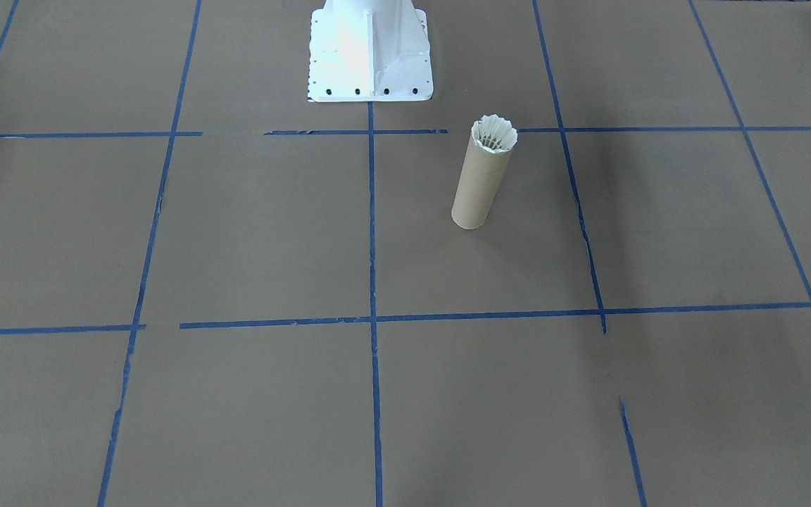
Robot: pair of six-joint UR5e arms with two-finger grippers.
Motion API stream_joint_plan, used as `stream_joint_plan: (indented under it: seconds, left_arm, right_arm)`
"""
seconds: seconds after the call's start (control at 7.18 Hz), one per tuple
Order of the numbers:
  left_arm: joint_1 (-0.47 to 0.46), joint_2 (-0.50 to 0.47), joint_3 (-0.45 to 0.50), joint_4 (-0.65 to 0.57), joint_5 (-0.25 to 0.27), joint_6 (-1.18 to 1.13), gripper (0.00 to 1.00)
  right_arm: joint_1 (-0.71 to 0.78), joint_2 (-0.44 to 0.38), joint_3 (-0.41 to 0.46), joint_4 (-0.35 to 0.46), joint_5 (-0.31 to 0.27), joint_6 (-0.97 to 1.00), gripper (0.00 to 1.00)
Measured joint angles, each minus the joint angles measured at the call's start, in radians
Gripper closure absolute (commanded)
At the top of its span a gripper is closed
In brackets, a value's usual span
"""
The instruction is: Collect badminton balls into bucket
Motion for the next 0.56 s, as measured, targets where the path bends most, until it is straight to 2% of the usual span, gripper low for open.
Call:
stream_joint_plan:
  seconds: [0.28, 0.56]
  left_arm:
    - [-0.001, 0.001, -0.023, 0.001, 0.031, -0.001, 0.00]
    - [0.000, 0.001, -0.027, 0.001, 0.035, -0.002, 0.00]
  right_arm:
    - [0.000, 0.000, 0.000, 0.000, 0.000, 0.000, 0.00]
    - [0.000, 0.000, -0.001, 0.000, 0.000, 0.000, 0.00]
